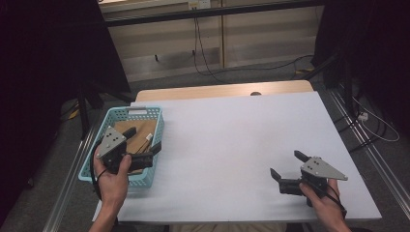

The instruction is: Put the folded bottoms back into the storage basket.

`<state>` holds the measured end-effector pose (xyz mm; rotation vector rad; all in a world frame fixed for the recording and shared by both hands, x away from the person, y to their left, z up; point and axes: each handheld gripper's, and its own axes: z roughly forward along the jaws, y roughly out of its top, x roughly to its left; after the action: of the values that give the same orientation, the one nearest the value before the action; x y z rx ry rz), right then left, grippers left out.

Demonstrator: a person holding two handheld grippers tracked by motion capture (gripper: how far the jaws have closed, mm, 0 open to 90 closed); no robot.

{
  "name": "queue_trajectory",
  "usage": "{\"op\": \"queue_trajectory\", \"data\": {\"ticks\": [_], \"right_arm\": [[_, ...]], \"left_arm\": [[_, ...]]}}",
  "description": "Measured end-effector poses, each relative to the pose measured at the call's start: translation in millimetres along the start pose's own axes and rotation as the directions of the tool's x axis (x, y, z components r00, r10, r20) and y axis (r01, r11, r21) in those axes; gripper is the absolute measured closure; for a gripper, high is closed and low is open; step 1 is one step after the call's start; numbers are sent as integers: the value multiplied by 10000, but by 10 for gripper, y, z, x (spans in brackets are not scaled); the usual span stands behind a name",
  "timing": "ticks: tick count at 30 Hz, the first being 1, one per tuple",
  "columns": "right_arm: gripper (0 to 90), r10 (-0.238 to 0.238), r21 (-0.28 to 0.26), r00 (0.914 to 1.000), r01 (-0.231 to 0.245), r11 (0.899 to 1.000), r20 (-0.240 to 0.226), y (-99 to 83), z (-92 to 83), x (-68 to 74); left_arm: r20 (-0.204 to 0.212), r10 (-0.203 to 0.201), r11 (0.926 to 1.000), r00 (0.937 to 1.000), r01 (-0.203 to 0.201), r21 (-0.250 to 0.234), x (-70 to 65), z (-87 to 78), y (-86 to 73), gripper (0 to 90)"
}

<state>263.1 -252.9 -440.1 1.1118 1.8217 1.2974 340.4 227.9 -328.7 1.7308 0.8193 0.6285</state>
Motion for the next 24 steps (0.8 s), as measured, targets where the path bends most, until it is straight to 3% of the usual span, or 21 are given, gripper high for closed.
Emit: {"op": "queue_trajectory", "data": {"ticks": [4,9,14,24], "right_arm": [[9,-12,-29,10000,12,10000,4,0,-1,-2],[10,-4,-28,10000,4,10000,-2,2,1,1],[9,-23,-79,10000,23,10000,-18,2,-3,-2],[9,-3,-86,10000,3,10000,63,-3,-22,-9]], "left_arm": [[379,-146,9998,9992,141,146,-64,83,1,28],[781,-62,9994,9969,36,333,-207,184,-3,29],[943,-127,9980,9955,67,628,-301,317,-24,35],[1492,-54,9968,9888,-67,802,-458,511,-220,34]]}}
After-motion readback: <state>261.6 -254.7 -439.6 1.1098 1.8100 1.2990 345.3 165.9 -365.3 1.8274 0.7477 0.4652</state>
